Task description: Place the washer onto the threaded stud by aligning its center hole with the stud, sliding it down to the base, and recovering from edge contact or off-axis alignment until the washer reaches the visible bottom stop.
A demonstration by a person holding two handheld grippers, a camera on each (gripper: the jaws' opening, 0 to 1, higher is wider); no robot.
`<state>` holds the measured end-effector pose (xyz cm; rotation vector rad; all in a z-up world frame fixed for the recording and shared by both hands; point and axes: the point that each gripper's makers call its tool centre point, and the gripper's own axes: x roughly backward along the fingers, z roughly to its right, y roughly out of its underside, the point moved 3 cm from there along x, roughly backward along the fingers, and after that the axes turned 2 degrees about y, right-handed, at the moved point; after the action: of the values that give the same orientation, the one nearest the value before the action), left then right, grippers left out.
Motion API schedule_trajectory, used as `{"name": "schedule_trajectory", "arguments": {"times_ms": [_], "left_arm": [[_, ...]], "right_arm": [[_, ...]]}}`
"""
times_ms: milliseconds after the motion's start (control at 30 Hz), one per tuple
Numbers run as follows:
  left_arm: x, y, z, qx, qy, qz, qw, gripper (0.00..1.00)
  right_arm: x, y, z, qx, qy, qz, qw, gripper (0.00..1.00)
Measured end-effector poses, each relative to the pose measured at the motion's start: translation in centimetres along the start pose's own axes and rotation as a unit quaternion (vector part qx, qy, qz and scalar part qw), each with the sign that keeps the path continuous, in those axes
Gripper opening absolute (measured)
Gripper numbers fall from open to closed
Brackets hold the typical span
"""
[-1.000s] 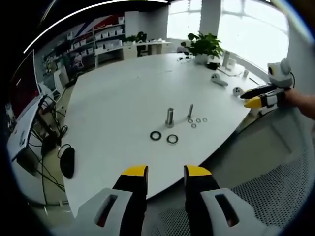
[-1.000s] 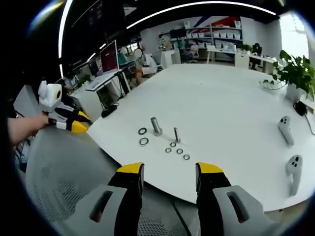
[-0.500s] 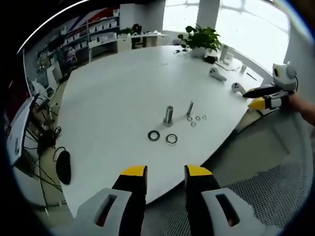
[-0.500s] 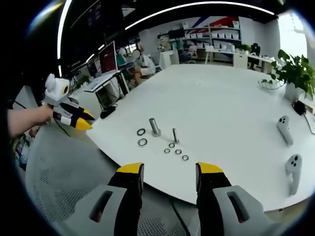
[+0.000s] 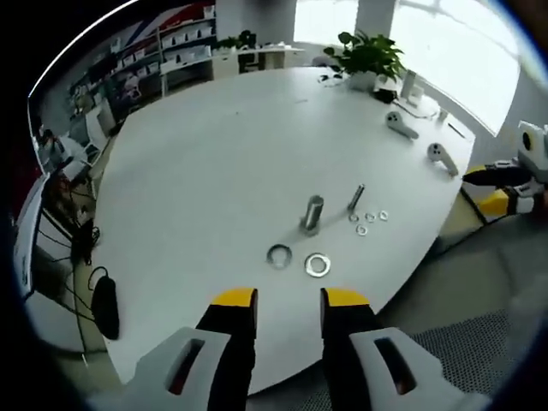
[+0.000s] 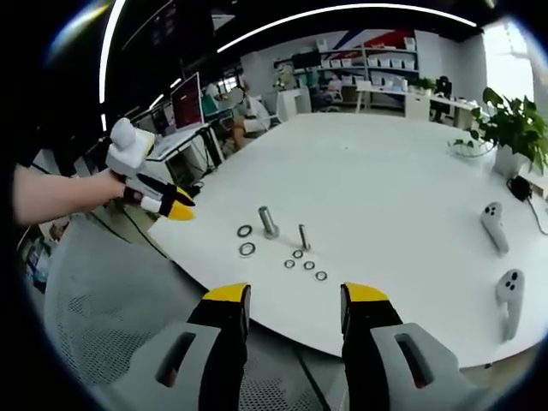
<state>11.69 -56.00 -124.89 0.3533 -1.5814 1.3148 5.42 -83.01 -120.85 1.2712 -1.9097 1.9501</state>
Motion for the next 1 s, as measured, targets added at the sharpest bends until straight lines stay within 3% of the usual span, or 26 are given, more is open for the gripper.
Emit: {"name": "schedule_trajectory", "arguments": {"times_ms": [233, 567, 1000], "left_arm": [[-2.3, -0.1, -0.9, -0.031, -0.003, -0.037, 0.9988, 0.26], [-5.1, -0.7, -1.8, -0.037, 0.01, -0.076, 0.9964, 0.27], [-9.0, -0.6, -1.6, -0.068, 0.027, -0.145, 0.9867, 0.28]], "right_arm": [[0.0, 0.0, 0.2, -0.004, 0.005, -0.001, 1.0, 0.44], [0.0, 0.1, 0.4, -0.01, 0.011, -0.003, 0.9999, 0.44], [0.0, 0.2, 0.5, -0.01, 0.011, -0.008, 0.9998, 0.44]]}}
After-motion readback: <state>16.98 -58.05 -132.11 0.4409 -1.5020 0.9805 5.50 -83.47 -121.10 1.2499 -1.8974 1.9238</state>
